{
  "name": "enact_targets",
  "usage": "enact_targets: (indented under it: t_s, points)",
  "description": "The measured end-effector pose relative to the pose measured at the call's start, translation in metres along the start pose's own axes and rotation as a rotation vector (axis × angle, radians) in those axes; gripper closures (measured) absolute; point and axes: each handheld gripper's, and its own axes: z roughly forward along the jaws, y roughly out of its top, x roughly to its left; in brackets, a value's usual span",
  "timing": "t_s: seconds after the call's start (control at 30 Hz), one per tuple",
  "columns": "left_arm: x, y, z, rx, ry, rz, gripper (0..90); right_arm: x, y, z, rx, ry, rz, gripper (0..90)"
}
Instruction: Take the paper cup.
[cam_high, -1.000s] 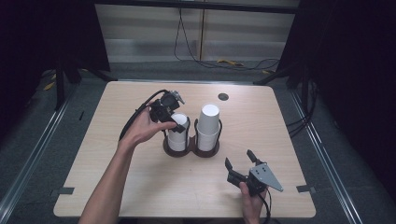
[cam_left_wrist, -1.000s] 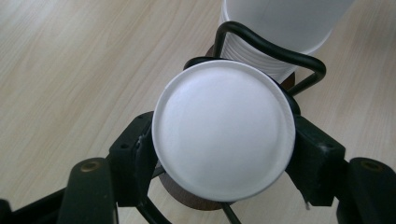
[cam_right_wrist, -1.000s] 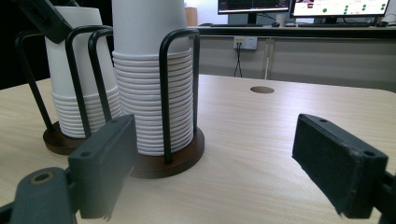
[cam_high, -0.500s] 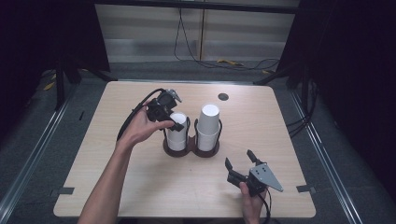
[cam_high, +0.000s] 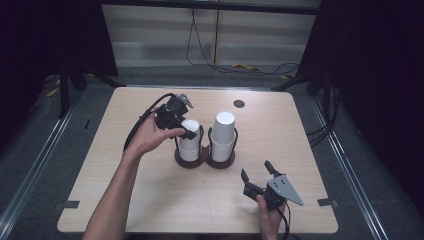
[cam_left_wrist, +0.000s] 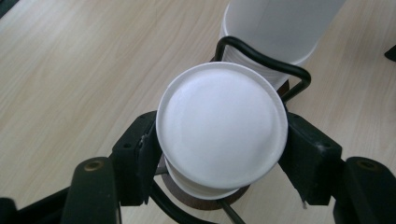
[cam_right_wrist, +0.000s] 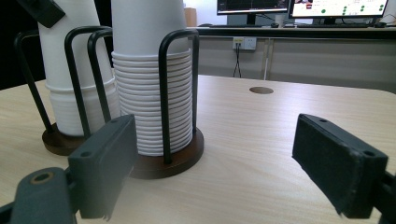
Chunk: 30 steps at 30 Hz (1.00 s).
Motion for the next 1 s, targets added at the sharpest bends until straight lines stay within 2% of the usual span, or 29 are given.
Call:
enact_targets:
  t_s: [0.03, 0.07, 0.1, 0.17, 0.2, 0.33, 0.77, 0.83, 0.93, 1.0]
  points:
    - [0.0, 0.0, -0.002, -0.027, 0.0, -0.017, 34.4, 0.0, 0.0, 0.0, 0.0, 0.0, 0.0, 13.8]
    - [-0.001, 0.0, -0.005, -0.04, -0.007, -0.017, 34.4, 0.0, 0.0, 0.0, 0.003, 0.003, 0.001, 13.8]
    - [-0.002, 0.001, -0.008, -0.016, -0.006, 0.0, 34.4, 0.0, 0.0, 0.0, 0.004, 0.003, 0.001, 13.8]
    - [-0.002, 0.002, -0.01, -0.028, -0.005, 0.0, 34.4, 0.0, 0.0, 0.0, 0.004, 0.002, 0.001, 13.8]
    - [-0.002, 0.002, -0.012, -0.047, -0.013, -0.016, 34.4, 0.0, 0.0, 0.0, 0.006, 0.002, 0.001, 13.8]
    - [-0.001, 0.0, -0.012, -0.038, -0.013, -0.007, 34.4, 0.0, 0.0, 0.0, 0.004, 0.002, 0.002, 13.8]
    - [-0.002, -0.002, -0.028, -0.093, 0.001, -0.008, 34.6, 0.0, 0.0, 0.0, 0.008, 0.002, 0.003, 13.8]
    - [-0.002, -0.003, -0.03, -0.104, 0.02, -0.008, 34.5, 0.0, 0.0, 0.0, 0.011, 0.001, 0.003, 13.8]
    - [-0.002, -0.004, -0.034, -0.125, 0.0, -0.016, 34.5, 0.0, 0.0, 0.0, 0.008, 0.001, 0.002, 13.8]
    - [-0.002, -0.004, -0.036, -0.132, 0.019, -0.025, 34.6, 0.0, 0.0, 0.0, 0.01, 0.001, 0.003, 13.8]
